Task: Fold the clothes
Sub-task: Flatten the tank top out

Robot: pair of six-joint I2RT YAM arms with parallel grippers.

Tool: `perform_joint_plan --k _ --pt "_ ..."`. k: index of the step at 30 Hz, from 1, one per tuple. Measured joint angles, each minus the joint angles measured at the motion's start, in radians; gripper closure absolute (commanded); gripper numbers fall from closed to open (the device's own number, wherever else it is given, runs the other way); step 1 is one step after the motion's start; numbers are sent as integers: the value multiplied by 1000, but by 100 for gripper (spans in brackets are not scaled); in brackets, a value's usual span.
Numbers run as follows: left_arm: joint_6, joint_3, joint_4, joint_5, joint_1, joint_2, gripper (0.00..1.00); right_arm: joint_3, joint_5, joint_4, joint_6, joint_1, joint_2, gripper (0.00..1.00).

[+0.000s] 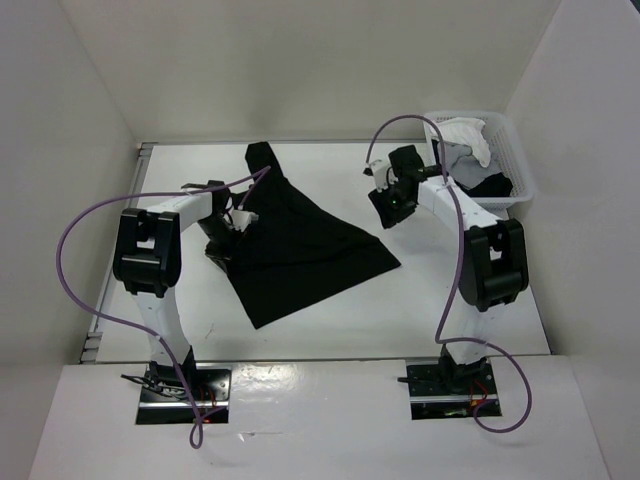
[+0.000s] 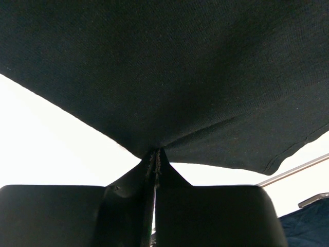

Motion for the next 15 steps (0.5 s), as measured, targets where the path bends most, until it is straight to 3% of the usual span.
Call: perform_joint_plan --k 15 --pt "18 20 -19 -23 1 12 100 -85 -17 -53 -54 54 7 56"
